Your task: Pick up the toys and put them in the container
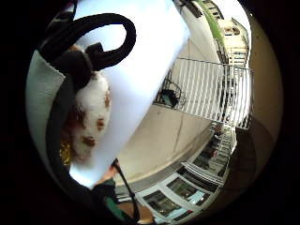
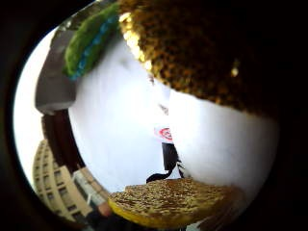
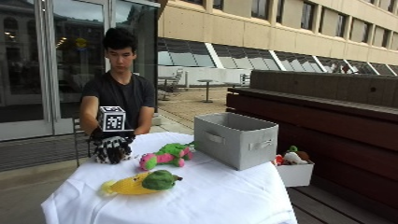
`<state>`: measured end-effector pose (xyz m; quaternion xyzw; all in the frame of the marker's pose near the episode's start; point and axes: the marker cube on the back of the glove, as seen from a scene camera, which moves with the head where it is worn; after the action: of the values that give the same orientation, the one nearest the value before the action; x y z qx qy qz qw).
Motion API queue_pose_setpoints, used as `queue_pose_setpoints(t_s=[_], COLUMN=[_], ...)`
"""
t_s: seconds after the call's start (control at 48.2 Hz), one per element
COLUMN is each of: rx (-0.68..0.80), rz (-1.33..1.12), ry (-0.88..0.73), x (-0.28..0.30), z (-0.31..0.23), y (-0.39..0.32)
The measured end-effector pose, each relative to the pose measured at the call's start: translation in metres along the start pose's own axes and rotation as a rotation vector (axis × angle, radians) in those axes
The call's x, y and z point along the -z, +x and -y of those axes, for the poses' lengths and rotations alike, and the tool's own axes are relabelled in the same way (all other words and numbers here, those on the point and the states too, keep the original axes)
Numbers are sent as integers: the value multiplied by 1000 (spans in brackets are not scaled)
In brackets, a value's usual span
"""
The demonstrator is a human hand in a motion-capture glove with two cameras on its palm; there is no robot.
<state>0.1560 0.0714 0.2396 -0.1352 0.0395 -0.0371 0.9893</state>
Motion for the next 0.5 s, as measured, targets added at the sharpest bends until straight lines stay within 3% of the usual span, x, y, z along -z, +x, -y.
queue_pose_setpoints(t_s=[0.394,0.498], rx=[-77,-177], rz=[-51,-3], ry=[180,240], x=[7,14], z=[1,7], y=[-4,-5])
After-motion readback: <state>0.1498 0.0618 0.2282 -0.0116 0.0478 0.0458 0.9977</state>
